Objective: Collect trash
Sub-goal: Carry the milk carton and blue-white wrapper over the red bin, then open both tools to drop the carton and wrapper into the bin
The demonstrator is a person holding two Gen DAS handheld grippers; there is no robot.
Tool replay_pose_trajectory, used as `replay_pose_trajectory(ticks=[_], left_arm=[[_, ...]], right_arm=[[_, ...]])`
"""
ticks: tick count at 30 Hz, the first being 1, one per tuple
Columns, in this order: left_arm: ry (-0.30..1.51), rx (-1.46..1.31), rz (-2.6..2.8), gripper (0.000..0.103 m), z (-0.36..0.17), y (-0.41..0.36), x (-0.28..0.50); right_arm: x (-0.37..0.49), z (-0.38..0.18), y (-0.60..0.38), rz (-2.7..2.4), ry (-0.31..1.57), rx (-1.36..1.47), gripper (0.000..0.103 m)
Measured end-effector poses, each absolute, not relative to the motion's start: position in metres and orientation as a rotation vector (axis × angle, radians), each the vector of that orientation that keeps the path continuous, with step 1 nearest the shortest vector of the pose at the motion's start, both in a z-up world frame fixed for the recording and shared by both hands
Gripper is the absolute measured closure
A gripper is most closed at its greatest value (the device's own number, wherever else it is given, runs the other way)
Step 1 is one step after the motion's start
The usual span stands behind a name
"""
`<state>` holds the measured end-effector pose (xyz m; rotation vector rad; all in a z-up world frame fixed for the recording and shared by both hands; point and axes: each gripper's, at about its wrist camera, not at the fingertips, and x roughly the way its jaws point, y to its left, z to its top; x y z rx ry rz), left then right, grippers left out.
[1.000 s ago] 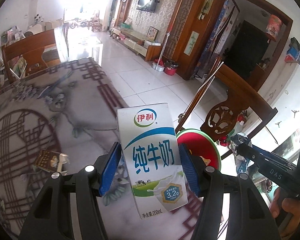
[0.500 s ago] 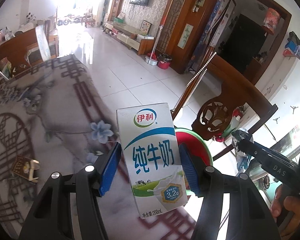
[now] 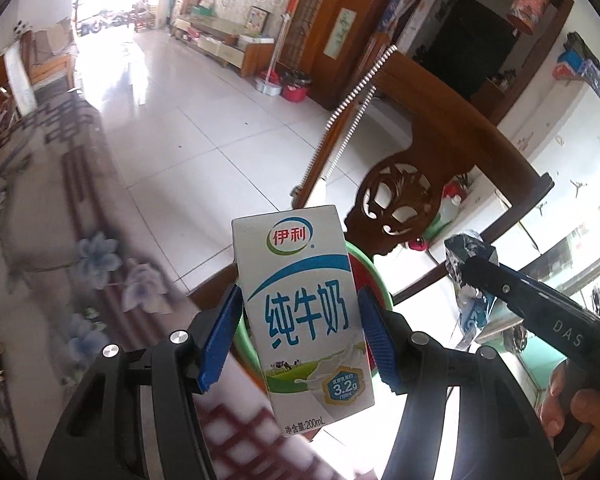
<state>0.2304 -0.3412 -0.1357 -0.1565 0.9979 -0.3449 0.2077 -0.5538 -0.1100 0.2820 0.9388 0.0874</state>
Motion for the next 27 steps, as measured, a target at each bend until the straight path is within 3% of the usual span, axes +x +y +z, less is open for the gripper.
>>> replay_pose_trajectory(ticks=[5,8,11,14,16,27], left_arm=[[1.008,-0.145,-0.36,0.044,-0.14,-0.361,0.24],[1.003,-0.142,-0.358,0.027,-0.141,-0.366,0.245],[0.986,-0.135,-0.339,0.019,-0.138,-0.367,0.247],[0.973,-0.142,-0.315,0.014,-0.134,-0.363,0.247],[0.955,-0.154,-0.303,0.013,-0.129,-0.357,0.246],[0.857,-0.146,-0.284,0.01,-0.099,-0.326,0.225]], right_arm=[[0.214,-0.117,-0.571,0.09,0.954,0.313,0.07],[0.219,-0.121,-0.573,0.105,0.965,0.322,0.07],[0.223,-0.126,-0.573,0.122,0.977,0.335,0.068],[0.227,-0.127,-0.569,0.141,0.978,0.328,0.059],[0.229,-0.129,-0.566,0.15,0.974,0.325,0.045],[0.222,-0.113,-0.537,0.154,0.911,0.296,0.025]])
